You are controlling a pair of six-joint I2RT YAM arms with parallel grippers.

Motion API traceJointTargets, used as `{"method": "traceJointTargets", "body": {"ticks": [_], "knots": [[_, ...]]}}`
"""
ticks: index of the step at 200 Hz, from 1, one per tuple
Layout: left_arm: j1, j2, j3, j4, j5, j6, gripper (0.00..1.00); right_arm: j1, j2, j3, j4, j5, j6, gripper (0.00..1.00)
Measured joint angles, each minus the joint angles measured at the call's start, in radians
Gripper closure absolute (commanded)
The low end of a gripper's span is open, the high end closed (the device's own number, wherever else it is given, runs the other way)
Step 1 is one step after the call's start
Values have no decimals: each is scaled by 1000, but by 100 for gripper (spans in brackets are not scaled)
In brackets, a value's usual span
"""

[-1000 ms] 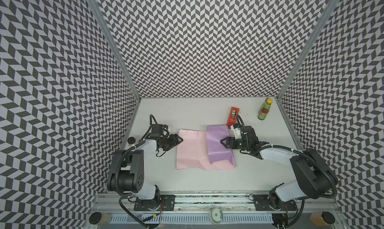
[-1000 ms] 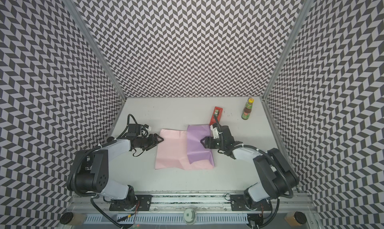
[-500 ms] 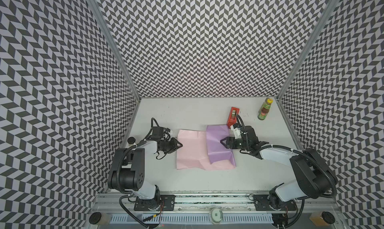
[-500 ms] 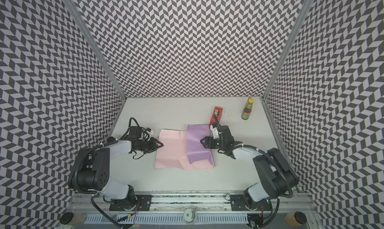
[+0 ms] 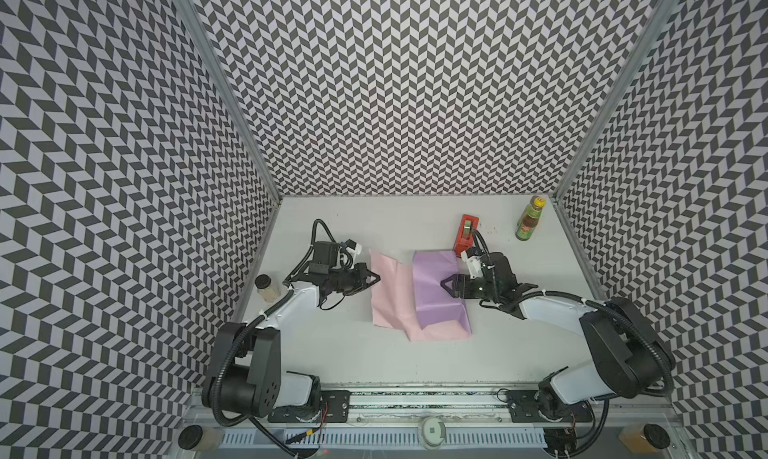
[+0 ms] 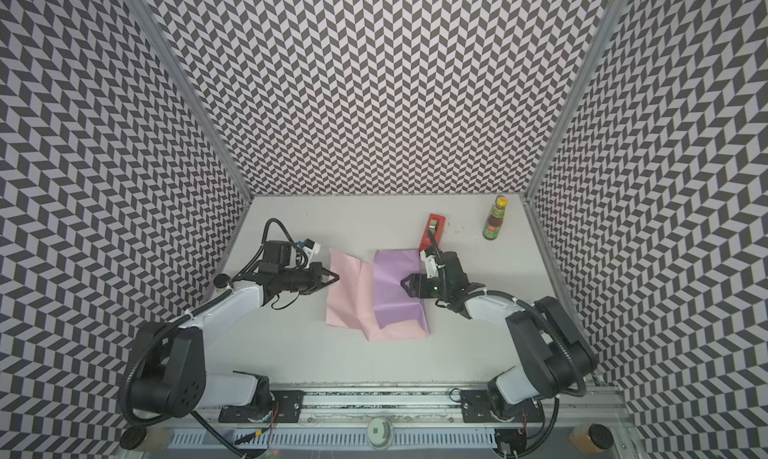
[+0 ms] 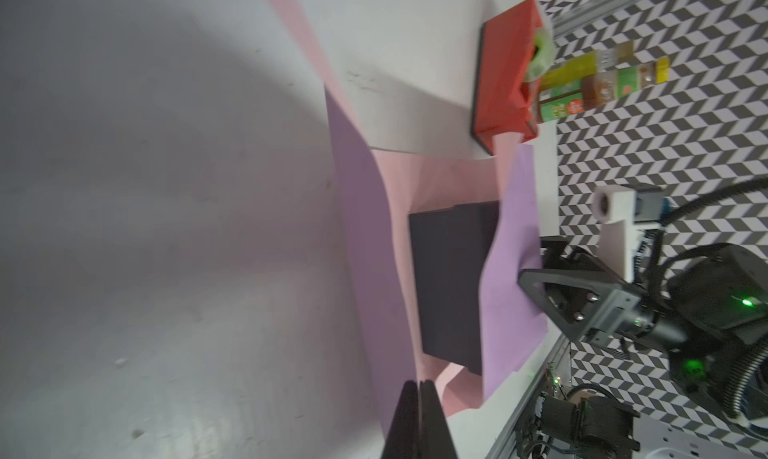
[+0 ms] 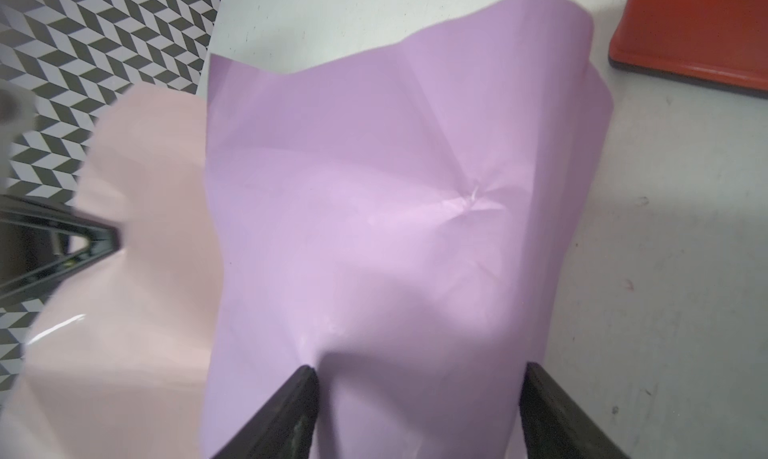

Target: Wrap the gift box in paper

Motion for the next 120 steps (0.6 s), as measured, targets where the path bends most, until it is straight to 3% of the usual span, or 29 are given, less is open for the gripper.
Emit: {"method": "traceJointTargets", "body": {"ticks": [53, 120], "knots": [[-129, -21, 102, -4, -13, -82, 100, 0, -1, 0, 0, -1, 0, 27], [-248, -20, 121, 16, -64, -193, 100, 3, -1, 0, 2, -11, -7, 27]]}}
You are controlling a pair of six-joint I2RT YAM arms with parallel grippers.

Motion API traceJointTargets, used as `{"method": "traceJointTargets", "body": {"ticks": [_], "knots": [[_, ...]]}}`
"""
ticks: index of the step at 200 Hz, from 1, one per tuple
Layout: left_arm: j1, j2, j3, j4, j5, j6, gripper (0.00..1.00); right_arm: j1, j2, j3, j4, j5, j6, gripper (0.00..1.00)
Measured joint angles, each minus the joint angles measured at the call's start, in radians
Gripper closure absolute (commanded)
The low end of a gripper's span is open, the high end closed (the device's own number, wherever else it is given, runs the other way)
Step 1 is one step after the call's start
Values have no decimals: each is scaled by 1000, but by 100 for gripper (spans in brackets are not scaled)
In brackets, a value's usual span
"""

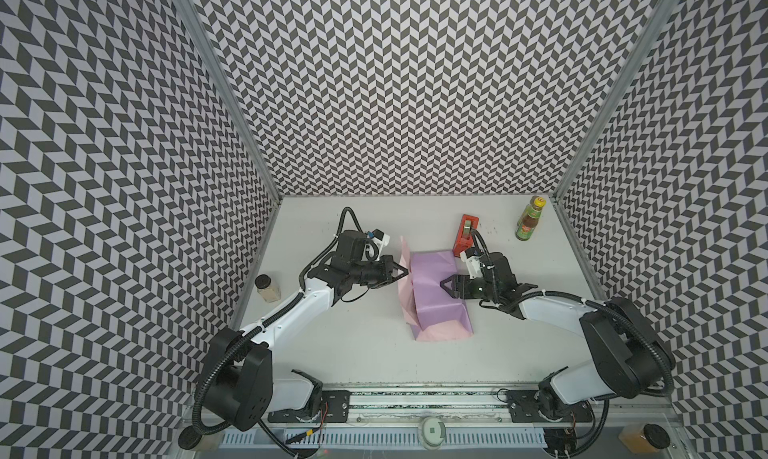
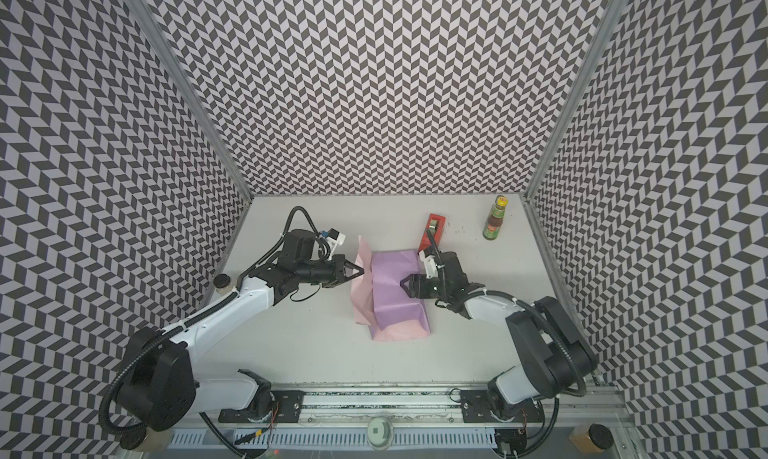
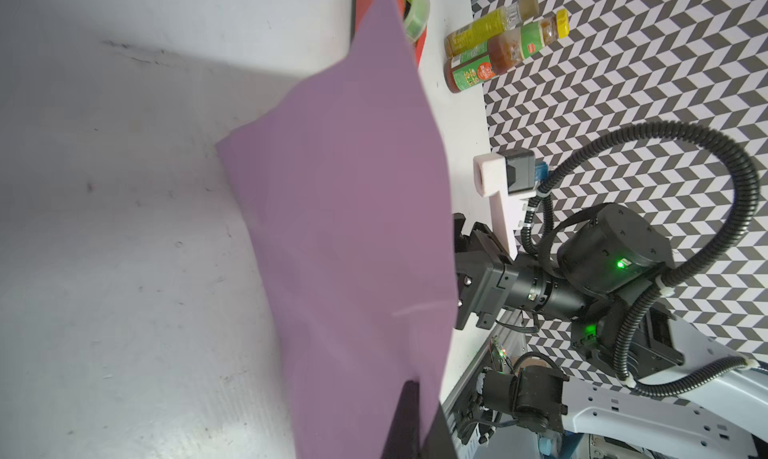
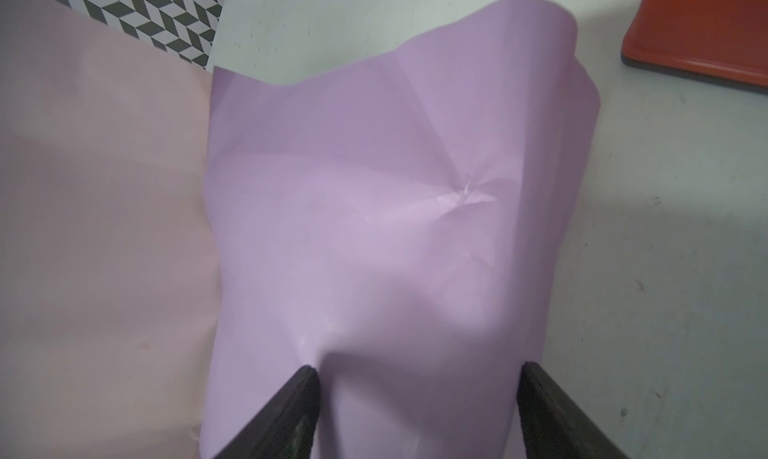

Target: Wrap the gift box in paper

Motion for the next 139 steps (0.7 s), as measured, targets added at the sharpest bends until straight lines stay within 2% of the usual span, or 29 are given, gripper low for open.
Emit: {"method": "traceJointTargets", "body": {"ticks": [82, 139], "knots": [[-90, 69, 63, 46, -55, -83, 100, 6, 0, 0, -1, -10, 0, 27], [-98, 66, 66, 48, -98, -86, 100, 6, -1, -3, 2, -8, 0, 27]]}}
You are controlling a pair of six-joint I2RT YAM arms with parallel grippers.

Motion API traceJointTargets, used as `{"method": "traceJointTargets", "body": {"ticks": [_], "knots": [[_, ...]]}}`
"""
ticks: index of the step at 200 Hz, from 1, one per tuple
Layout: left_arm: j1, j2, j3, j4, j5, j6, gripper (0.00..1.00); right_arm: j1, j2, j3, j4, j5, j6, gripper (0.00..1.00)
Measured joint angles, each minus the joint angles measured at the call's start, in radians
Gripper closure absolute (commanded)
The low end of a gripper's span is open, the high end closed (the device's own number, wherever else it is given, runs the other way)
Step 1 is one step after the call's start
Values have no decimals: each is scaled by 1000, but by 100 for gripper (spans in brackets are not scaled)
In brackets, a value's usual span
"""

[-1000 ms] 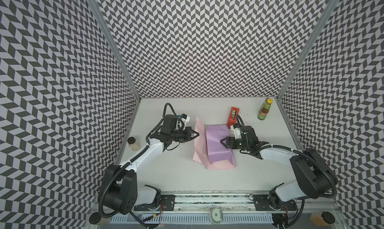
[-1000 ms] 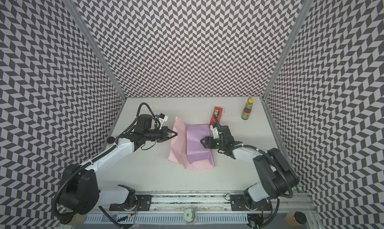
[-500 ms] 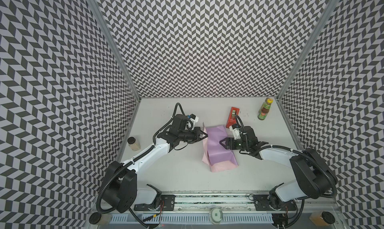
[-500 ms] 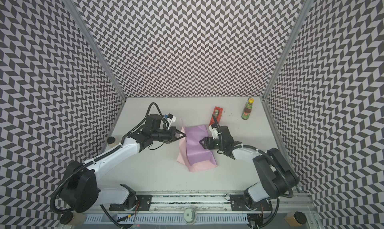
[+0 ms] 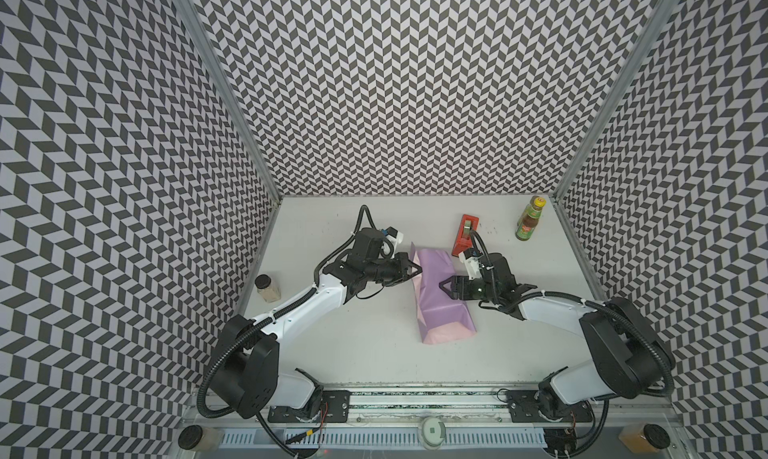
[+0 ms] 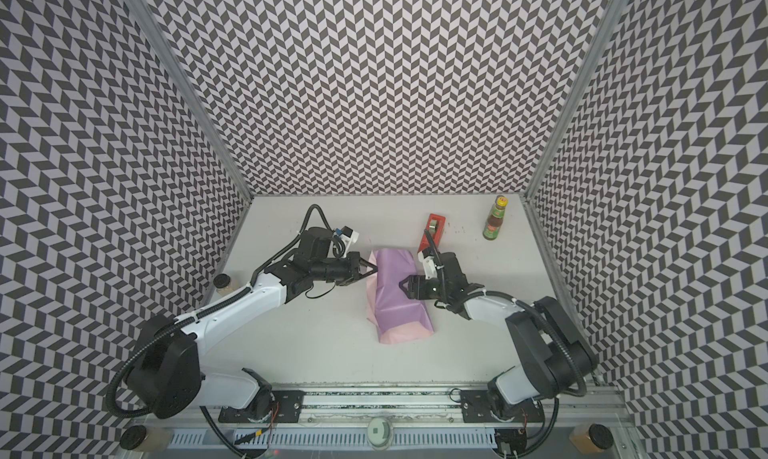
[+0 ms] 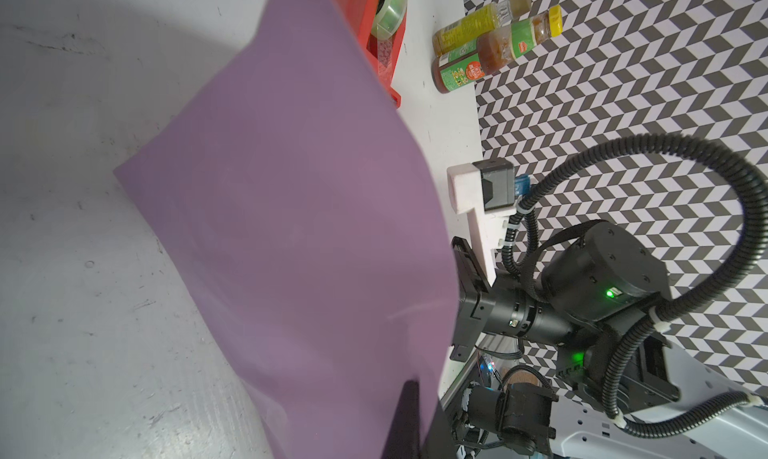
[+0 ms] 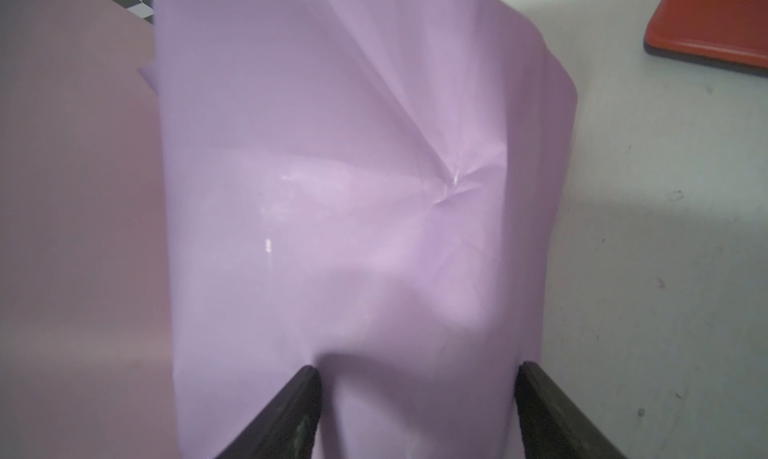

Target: Wrap the gift box in paper

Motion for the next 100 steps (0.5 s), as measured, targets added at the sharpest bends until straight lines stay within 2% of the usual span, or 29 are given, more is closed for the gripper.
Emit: {"method": "traceJointTargets", "body": {"ticks": [50, 100], "knots": [[0, -74, -31, -32, -95, -1, 100, 0, 0, 0, 5, 0, 2, 28], [0, -115, -80, -15, -113, -8, 100, 0, 0, -3, 7, 1, 0, 28]]}}
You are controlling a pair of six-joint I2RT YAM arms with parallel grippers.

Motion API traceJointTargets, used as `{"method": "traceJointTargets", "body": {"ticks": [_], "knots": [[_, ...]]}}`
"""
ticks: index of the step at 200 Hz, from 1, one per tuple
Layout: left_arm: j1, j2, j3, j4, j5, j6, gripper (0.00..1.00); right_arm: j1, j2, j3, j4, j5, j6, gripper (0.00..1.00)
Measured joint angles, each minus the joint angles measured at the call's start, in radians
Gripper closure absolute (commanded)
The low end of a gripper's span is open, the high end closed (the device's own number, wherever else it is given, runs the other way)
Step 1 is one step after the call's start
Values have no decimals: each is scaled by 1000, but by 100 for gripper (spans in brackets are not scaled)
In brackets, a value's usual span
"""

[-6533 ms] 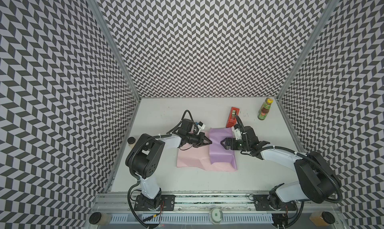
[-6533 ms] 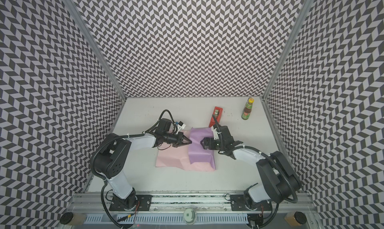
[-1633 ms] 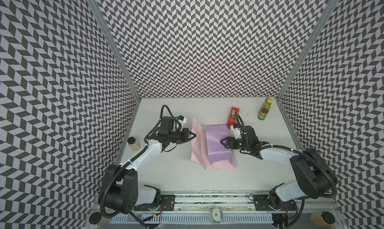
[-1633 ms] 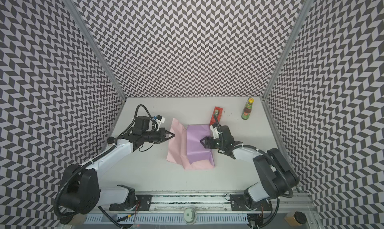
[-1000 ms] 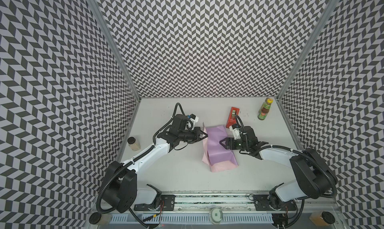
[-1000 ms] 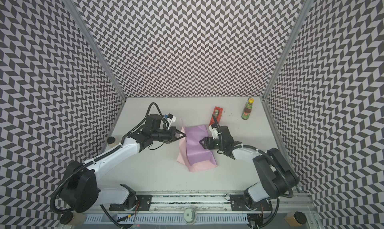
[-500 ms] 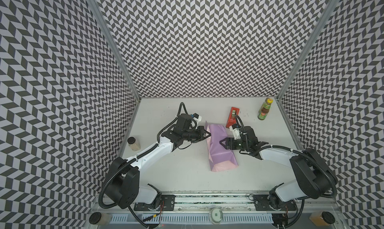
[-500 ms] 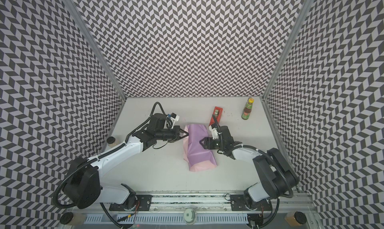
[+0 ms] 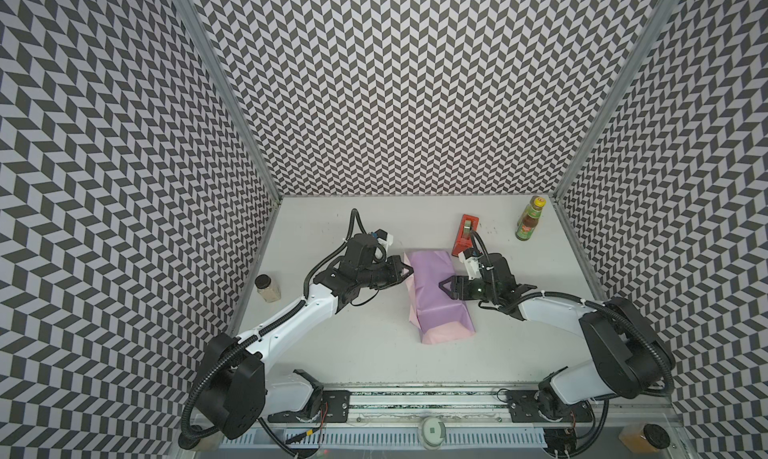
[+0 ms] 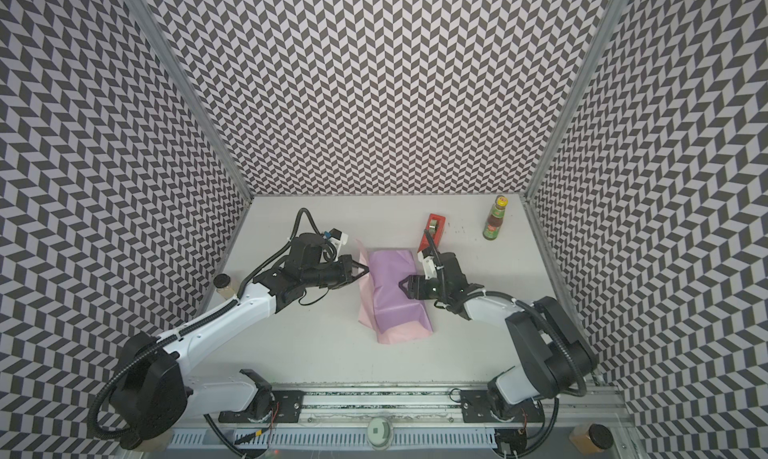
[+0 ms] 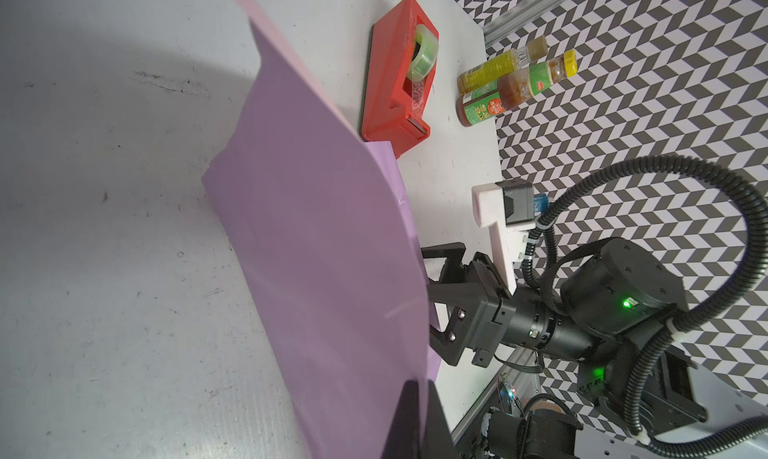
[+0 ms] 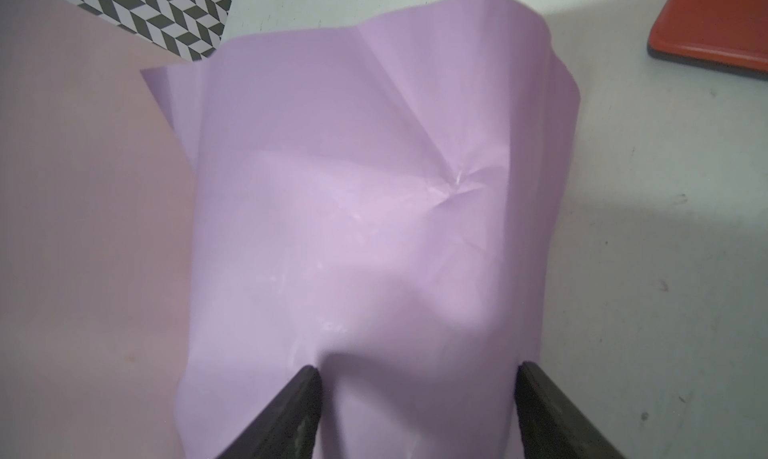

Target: Wrap the gift box in paper

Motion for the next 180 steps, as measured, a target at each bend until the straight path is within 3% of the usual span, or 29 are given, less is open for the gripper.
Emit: {"method": "traceJointTargets", "body": {"ticks": [83, 180], "knots": [[45, -87, -81, 6, -22, -4, 100, 3, 0, 0, 1, 0, -2, 28], [32, -50, -49, 8, -1, 2, 100, 6, 1, 0, 3, 1, -2, 28]]}}
